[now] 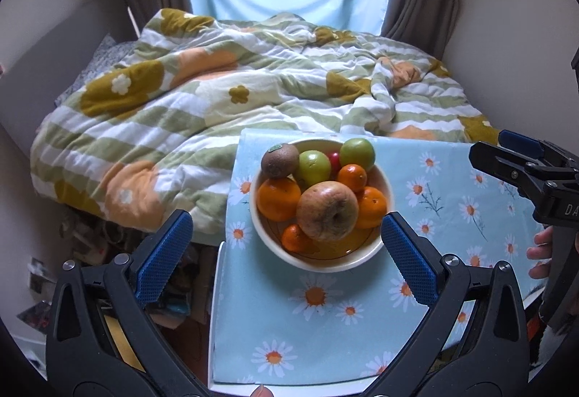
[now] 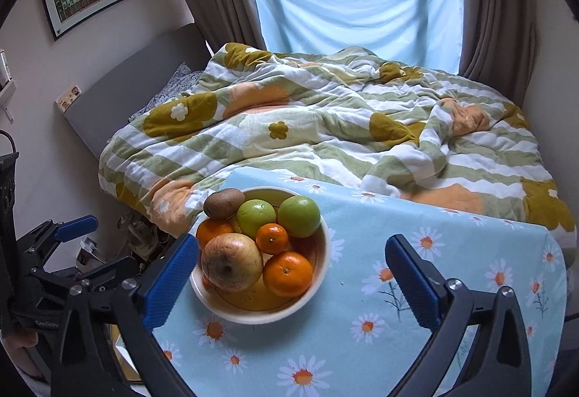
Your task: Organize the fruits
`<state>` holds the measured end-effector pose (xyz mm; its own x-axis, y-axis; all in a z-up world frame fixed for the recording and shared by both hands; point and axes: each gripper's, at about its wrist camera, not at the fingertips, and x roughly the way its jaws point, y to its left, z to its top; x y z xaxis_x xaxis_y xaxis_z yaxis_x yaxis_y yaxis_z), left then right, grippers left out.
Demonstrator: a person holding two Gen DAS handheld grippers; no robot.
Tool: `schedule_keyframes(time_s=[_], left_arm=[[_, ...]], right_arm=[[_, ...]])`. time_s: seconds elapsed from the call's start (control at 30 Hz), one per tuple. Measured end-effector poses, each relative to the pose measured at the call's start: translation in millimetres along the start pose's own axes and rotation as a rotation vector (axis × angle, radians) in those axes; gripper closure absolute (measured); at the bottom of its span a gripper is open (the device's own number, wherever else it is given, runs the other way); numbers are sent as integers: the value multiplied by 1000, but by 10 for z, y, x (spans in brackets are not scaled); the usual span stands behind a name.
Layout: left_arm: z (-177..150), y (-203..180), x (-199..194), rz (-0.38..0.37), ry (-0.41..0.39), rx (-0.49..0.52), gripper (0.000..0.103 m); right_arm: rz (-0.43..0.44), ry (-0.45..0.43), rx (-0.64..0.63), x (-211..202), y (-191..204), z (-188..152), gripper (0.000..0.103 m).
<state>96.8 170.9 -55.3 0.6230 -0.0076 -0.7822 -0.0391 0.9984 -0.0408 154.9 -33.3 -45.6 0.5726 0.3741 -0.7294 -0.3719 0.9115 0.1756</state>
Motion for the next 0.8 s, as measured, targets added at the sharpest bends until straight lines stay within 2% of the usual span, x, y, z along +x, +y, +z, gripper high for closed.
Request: schedule_keyframes(time_s=[0.13,0.3,0.47,0.8], left_arm=[[7,-268,-306,14,-48,31,0],[-42,-517,-571,14,-85,29,0],[-186,-729,-759,15,-111,37,0],[-335,-1014,-942,9,-145,51,0]], right_arm=[[-60,-34,25,-447,-213,-64,0],[-193,-78,71,-931,-443,-238,0],[-298,-68,103,-1213,-597,-479,0],[-339,-72,130,-1452,-694,-771,0]])
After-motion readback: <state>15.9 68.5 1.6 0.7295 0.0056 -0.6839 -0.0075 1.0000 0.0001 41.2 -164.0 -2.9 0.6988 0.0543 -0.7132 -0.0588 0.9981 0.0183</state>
